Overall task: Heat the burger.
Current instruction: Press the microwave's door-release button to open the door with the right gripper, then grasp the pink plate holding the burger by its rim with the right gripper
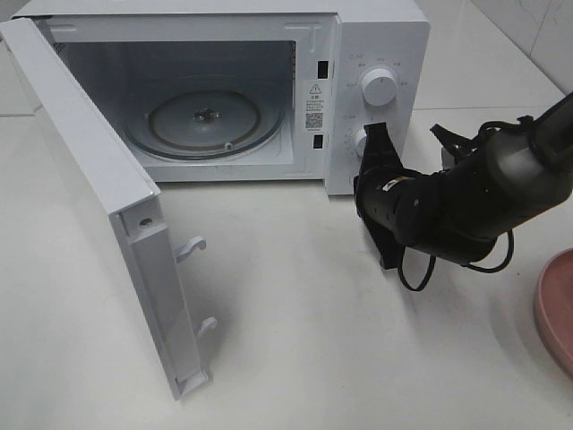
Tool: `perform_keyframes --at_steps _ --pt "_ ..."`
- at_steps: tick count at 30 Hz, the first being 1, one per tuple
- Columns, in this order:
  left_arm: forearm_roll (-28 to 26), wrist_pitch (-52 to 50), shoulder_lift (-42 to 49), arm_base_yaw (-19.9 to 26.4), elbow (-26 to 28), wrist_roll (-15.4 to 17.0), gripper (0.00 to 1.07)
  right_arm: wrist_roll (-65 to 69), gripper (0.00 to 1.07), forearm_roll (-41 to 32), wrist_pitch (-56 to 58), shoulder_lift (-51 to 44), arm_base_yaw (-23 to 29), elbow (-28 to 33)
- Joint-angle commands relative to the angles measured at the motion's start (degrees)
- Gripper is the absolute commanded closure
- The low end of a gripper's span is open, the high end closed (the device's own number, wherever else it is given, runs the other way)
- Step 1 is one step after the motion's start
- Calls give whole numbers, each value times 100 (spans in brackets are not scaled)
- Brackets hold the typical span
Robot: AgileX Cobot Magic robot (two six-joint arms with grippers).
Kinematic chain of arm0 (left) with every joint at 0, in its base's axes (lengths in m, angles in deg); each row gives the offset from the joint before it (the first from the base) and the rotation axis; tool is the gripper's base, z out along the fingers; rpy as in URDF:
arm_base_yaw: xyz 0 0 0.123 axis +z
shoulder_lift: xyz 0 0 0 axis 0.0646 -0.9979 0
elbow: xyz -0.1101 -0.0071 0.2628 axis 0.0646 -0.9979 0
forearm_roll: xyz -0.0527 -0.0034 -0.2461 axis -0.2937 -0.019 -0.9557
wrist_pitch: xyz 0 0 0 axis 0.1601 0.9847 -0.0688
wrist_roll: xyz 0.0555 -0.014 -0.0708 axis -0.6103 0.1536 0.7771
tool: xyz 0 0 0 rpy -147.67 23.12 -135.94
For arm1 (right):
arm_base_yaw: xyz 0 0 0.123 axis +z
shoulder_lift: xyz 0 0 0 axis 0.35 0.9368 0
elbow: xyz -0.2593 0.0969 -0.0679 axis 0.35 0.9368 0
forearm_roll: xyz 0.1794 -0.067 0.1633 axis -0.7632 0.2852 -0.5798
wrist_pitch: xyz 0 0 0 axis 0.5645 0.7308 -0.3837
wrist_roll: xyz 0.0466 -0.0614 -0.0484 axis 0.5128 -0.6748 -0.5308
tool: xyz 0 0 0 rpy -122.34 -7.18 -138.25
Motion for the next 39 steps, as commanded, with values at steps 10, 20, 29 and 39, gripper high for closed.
perform_keyframes --at_steps 10,20,29,39 --pt "-46 -11 23 0 -11 6 18 -1753 107 74 1604 -940 -52 395" --pt "-46 -11 23 0 -11 6 18 -5082 104 97 3610 -1770 -57 447" --pt "-46 -11 23 0 -11 6 18 -5752 102 888 4841 -2120 -57 447" --pt "-46 -11 23 0 -11 6 18 -5775 99 3157 6618 -2469 -57 223"
